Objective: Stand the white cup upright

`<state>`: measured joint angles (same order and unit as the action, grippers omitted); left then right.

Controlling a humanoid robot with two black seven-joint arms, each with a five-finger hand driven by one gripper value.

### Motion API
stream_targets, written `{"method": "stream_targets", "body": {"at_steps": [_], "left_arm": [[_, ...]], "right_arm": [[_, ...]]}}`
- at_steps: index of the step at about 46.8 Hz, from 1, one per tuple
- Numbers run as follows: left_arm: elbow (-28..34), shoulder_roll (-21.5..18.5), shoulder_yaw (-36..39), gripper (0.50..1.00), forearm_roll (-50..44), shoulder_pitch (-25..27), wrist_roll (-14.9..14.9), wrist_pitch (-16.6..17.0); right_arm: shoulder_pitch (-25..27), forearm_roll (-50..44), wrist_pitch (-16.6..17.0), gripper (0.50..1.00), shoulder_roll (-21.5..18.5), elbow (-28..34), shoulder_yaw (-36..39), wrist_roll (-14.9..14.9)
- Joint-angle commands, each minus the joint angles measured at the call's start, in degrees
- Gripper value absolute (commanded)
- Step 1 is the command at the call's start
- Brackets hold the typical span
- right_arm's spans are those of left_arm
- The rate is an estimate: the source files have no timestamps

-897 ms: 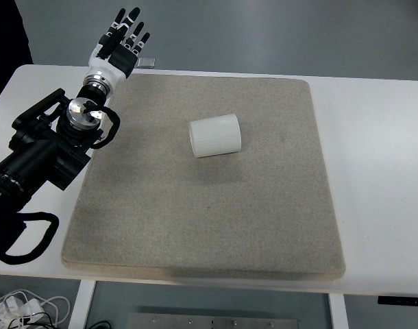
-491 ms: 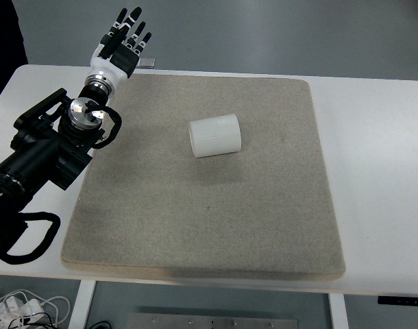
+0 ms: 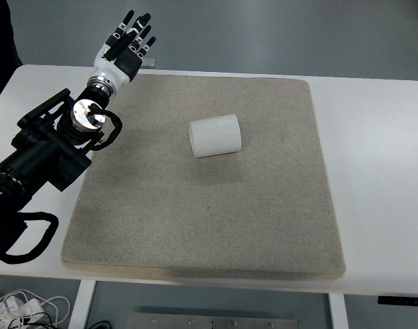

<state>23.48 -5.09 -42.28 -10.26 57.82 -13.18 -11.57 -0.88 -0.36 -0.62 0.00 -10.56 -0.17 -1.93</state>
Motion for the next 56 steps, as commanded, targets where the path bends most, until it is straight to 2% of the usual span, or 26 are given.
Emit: {"method": "stream_targets", "body": {"at_steps": [1,9,16,27,36,45,51,56], "left_arm": [[0.17,0.00,0.71,0.996,5.67,0.27,0.00,0.05],[1.22,-0.09,3.34,0.996,18.33,1.85,0.08,-0.03],[2.10,-0.35,10.28,0.994,26.16,4.92,0.43,0.49],[3.06,-1.50,26.44,0.994,28.54,10.90,0.87,0.06],[7.80,-4.57,38.75,0.994,28.54,17.31,1.31,-0.21],[16.68,-8.09,47.20,0.994,28.54,24.17,6.93,-0.30],[24.59,-12.30,51.24,0.994,28.54,27.95,11.15,-0.30],[29.42,-14.15,55.46,0.994,28.54,31.03,12.82,-0.30]], "right_arm": [[0.00,0.01,0.00,0.952,0.00,0.01,0.00,0.00],[0.00,0.01,0.00,0.952,0.00,0.01,0.00,0.00],[0.00,0.01,0.00,0.952,0.00,0.01,0.00,0.00],[0.00,0.01,0.00,0.952,0.00,0.01,0.00,0.00],[0.00,0.01,0.00,0.952,0.00,0.01,0.00,0.00],[0.00,0.01,0.00,0.952,0.00,0.01,0.00,0.00],[0.00,0.01,0.00,0.952,0.00,0.01,0.00,0.00],[0.00,0.01,0.00,0.952,0.00,0.01,0.00,0.00]]}}
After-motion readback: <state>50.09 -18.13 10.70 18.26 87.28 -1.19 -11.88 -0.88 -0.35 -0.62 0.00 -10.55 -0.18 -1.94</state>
